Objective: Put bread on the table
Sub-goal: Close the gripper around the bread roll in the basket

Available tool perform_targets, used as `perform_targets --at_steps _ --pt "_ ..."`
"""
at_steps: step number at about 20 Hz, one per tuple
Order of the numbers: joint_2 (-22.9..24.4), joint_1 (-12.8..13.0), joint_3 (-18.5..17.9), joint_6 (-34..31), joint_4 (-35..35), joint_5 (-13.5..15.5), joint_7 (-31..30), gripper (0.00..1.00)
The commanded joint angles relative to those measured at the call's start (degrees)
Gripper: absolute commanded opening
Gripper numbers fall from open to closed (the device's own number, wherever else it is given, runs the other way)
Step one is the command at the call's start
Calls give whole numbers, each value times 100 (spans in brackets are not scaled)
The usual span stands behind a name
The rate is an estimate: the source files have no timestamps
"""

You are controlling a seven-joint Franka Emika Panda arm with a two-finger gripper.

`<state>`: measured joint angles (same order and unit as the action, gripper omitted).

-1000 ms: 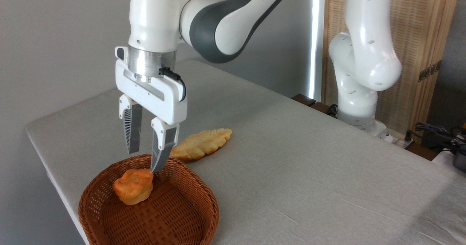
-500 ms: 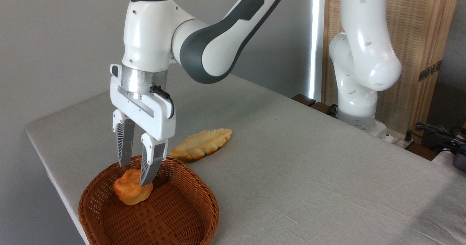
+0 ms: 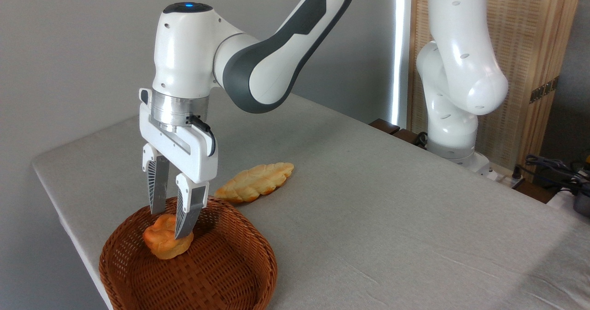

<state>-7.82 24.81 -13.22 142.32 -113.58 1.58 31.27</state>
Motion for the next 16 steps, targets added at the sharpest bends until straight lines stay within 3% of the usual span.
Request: perform_targets --at_steps 1,14,16 --pt "-52 -12 -31 94 -15 18 248 100" --pt "-219 -21 -31 182 -6 -53 257 99" --pt "-219 -21 -31 182 2 -53 257 82"
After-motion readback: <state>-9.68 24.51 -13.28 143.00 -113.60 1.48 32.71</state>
